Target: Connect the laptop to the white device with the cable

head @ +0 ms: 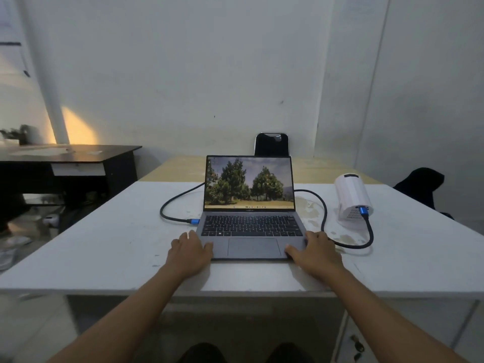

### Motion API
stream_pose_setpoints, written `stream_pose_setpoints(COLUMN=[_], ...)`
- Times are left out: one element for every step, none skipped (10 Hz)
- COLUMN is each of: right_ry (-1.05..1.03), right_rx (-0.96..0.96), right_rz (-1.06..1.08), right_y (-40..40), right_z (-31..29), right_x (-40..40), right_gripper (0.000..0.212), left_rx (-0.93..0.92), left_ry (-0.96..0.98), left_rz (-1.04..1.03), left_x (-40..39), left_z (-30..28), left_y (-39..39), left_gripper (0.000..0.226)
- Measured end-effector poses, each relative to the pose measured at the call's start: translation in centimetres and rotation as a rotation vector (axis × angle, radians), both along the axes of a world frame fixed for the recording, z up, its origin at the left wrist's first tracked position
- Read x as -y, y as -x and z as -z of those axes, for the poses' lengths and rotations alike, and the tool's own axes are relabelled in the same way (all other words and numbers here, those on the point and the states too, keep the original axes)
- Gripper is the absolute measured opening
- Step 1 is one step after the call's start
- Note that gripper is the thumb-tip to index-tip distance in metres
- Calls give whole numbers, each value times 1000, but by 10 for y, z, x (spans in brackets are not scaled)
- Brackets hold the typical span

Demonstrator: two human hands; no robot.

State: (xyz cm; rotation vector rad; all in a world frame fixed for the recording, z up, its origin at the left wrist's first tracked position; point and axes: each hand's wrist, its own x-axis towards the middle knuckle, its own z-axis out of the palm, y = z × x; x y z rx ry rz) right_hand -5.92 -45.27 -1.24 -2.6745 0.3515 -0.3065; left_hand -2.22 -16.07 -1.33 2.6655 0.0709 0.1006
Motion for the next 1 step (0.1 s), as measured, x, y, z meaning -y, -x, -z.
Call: stream_pose_setpoints(right_ry=[45], right_rx=[-45], right_rz=[-76], right_y=[-7], right_z=[-19], right_x=[-1], right_gripper=[98], left_rx=[58], left_ry=[-62], left_rz=[-15], left_x=[3], left_z=[-27], left_y=[0], left_gripper=[66])
